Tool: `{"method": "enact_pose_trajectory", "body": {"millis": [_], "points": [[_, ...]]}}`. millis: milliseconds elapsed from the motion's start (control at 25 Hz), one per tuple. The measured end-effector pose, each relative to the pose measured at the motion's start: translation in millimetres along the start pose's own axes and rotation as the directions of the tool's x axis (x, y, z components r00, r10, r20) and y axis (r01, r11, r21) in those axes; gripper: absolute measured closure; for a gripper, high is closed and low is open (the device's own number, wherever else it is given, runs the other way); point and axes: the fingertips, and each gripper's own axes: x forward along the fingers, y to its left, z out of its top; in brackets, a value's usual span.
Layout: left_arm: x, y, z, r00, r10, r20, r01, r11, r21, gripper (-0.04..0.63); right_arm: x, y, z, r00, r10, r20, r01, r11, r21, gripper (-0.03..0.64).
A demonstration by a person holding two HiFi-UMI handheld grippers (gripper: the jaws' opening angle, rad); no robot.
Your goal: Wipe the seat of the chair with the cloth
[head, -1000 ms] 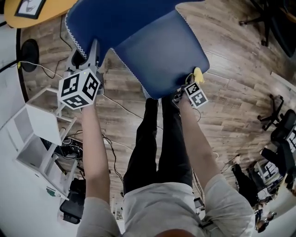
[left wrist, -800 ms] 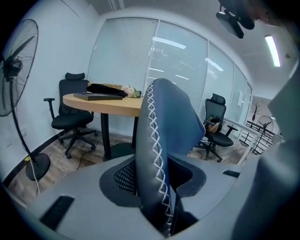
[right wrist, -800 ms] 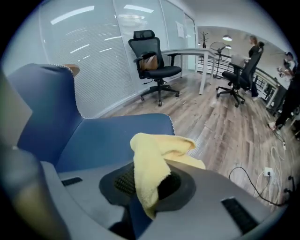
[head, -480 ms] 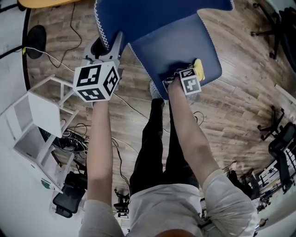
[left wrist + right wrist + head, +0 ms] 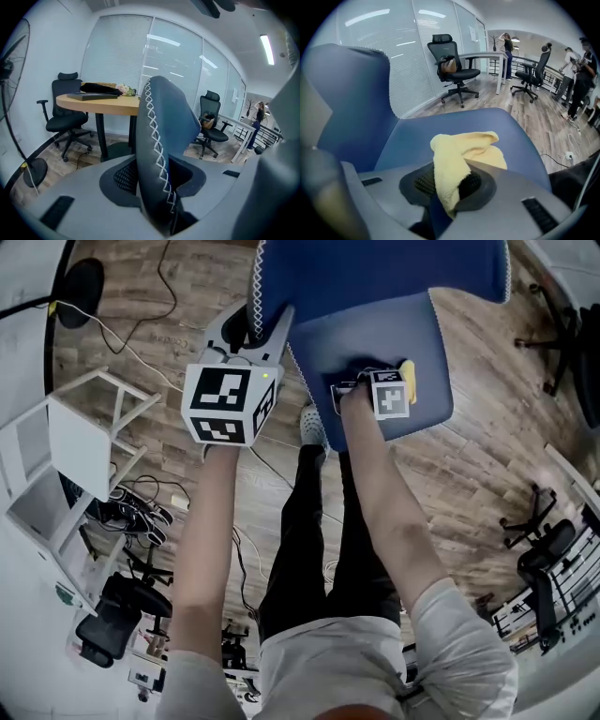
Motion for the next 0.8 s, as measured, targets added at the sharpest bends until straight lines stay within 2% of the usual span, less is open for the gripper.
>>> {"method": "enact_pose_trajectory", "body": {"millis": [160, 280, 360, 520, 680, 760, 800], "points": [[0, -2, 0, 1.000, 0.002, 0.001, -0.002, 1.000, -0.001, 0.433, 3, 37, -4, 0.993, 0.115, 0.011, -0.113, 0.990, -0.085, 0.538], [1, -2, 0, 1.000, -0.002, -0.004, 0.002, 1.000, -0.001, 0.431, 3, 70, -14, 0.978, 0.207, -0.001, -0.203, 0.958, -0.204, 0.538], [1, -2, 0, 1.000, -0.005, -0.010, 0.005, 1.000, -0.001, 0.433, -1, 89, -22, 0.963, 0.267, -0.026, -0.261, 0.910, -0.323, 0.538], [1, -2, -1, 1.000, -0.002, -0.010, 0.002, 1.000, -0.002, 0.433, -8, 120, -43, 0.920, 0.375, -0.112, -0.378, 0.781, -0.497, 0.537], [1, 2, -1, 1.000, 0.002, 0.004, -0.002, 1.000, -0.019, 0.433, -12, 133, -55, 0.889, 0.416, -0.189, -0.450, 0.725, -0.521, 0.537], [0, 3, -3, 1.000, 0.003, 0.008, -0.003, 1.000, -0.031, 0.433, -18, 143, -69, 0.855, 0.452, -0.253, -0.511, 0.654, -0.558, 0.537], [0, 3, -4, 1.000, 0.005, 0.010, -0.004, 0.999, -0.032, 0.433, -22, 149, -77, 0.832, 0.472, -0.293, -0.546, 0.601, -0.584, 0.537]]}}
